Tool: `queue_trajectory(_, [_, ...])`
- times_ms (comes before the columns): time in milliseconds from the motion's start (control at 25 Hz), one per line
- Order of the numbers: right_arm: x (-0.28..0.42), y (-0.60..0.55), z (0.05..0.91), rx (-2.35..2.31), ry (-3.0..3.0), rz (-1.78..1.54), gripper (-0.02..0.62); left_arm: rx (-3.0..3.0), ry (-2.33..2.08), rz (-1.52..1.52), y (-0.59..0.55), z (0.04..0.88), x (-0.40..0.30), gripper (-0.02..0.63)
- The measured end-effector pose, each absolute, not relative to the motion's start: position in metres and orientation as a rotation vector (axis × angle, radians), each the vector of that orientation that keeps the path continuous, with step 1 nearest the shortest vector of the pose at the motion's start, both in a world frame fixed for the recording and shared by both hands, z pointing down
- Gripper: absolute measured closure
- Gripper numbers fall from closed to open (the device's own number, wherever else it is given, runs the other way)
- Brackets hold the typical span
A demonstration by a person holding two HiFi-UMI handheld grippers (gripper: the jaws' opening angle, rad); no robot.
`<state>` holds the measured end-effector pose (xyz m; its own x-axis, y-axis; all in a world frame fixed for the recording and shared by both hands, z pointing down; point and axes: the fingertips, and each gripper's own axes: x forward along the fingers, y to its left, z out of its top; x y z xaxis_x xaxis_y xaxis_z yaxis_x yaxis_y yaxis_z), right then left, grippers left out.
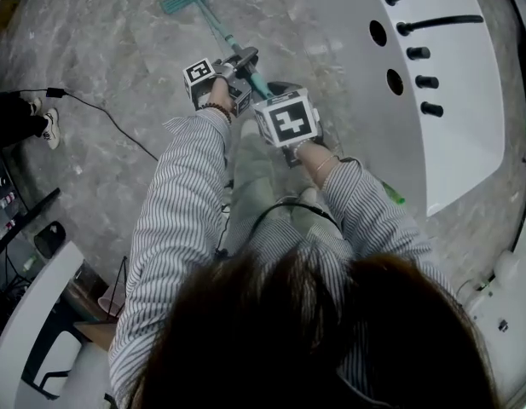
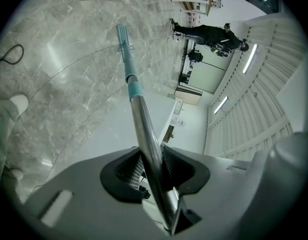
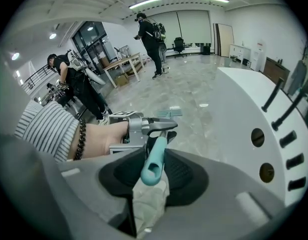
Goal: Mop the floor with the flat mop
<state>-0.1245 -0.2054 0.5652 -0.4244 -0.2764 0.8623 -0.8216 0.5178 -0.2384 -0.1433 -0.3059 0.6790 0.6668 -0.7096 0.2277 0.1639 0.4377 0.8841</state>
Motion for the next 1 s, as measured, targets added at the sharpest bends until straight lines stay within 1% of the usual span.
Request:
queue_trajectory(240, [-0.063,-0.107,0.582,0.865,-1.946,0.832,0.474,0.984,-0.659,-0.606,-0.210,0.692,-0.085,0.488])
queue_trajectory(520, [0.025,0.018,0.595,0.883,-1.972,0.846,0.476,0.995,-0.640,-0.647,-0.084,0.704,-0.001,0.491])
queue_trajectory(720, [0.095,0.115,0.582,0.883,-1.993,0.860,0.476,0.942,-0.596,-0.701,0.017,0.690,0.072,0.491])
queue_trajectory(1000, [0.171,0.225,0.541,0.912,-2.004,0.937,0.476,0.912,-0.510,-0.646,0.134,0.653,0.152,0.494])
